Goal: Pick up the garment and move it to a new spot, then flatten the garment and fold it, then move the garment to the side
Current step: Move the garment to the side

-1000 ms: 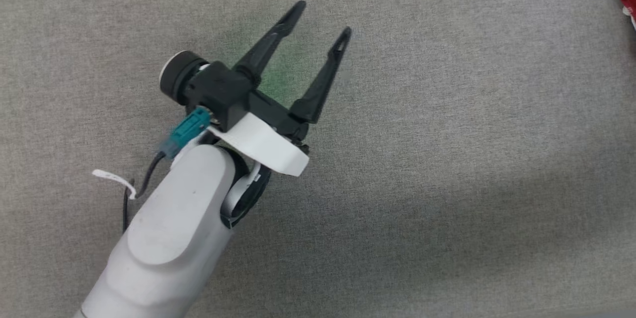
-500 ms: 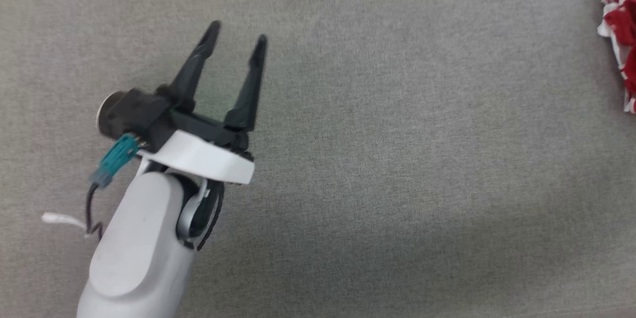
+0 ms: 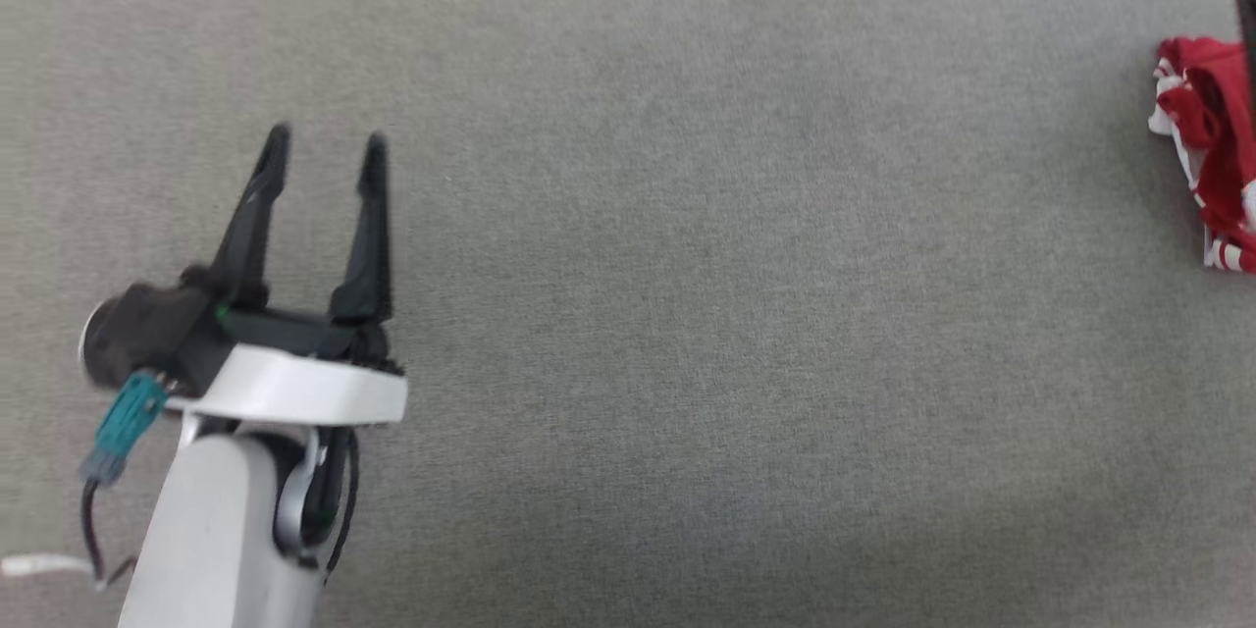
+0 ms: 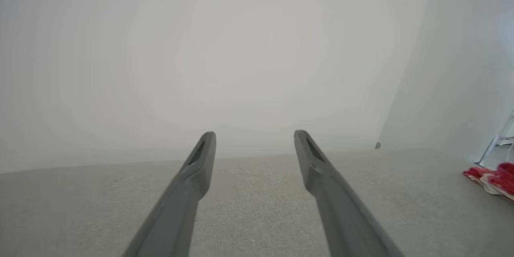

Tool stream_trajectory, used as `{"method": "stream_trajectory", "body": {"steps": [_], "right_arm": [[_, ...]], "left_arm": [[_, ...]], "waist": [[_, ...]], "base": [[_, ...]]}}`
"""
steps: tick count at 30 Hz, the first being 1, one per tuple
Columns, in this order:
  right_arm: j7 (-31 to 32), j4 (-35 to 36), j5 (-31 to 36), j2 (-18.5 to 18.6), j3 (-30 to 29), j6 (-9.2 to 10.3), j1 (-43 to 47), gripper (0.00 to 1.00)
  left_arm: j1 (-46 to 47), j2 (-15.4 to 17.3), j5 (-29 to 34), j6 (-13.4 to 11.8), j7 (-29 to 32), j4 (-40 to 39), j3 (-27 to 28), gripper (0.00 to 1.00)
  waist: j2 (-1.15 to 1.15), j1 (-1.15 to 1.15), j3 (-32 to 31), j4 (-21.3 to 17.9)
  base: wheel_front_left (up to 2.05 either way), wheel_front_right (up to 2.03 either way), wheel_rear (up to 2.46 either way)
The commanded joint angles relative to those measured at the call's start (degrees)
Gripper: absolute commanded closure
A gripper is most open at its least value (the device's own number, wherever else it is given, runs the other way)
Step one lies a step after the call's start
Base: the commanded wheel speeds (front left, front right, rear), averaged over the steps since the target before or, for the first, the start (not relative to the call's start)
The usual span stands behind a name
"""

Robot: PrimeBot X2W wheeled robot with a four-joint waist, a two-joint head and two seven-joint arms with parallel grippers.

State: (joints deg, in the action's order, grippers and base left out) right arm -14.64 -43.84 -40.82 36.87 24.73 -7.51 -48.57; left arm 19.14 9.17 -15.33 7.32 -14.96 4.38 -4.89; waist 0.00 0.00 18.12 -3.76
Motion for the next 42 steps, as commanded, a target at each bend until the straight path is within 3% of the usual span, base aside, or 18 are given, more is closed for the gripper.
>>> {"method": "stream_trajectory", "body": {"steps": [1, 8, 20, 30, 42], "right_arm": [[-0.4, 0.8, 0.1, -0.3, -0.3, 0.04, 1.2, 0.0], [-0.5, 13.1, 7.2, -2.9, -10.8, 0.04, 12.4, 0.0], [-0.5, 28.0, 15.9, -13.7, -25.8, 0.04, 35.6, 0.0], [-0.6, 33.0, 17.3, -20.5, -28.8, 0.04, 45.7, 0.0], [-0.5, 35.9, 19.6, -24.4, -29.4, 0.03, 50.9, 0.0]], "left_arm": [[-1.0, -0.2, 0.5, 0.2, -0.3, -0.4, 0.4, 0.0], [-7.3, -1.0, 1.8, 0.2, -0.3, -1.9, 4.5, 0.0], [-18.3, -3.1, 2.1, 0.2, -0.3, -4.8, 10.1, 0.0], [-24.4, -3.3, 1.5, 0.2, -0.3, -5.0, 9.2, 0.0], [-26.7, -4.6, 0.4, 0.2, -0.3, -4.6, 8.8, 0.0]], "waist": [[0.0, 0.0, -1.0, 0.6], [0.0, 0.0, -4.4, 2.7], [0.0, 0.0, -9.5, 6.7], [0.0, 0.0, -12.0, 8.2], [0.0, 0.0, -14.1, 7.7]], "base": [[0.0, 0.0, 0.0], [0.0, 0.0, 0.0], [0.0, 0.0, 0.0], [0.0, 0.0, 0.0], [0.0, 0.0, 0.0]]}}
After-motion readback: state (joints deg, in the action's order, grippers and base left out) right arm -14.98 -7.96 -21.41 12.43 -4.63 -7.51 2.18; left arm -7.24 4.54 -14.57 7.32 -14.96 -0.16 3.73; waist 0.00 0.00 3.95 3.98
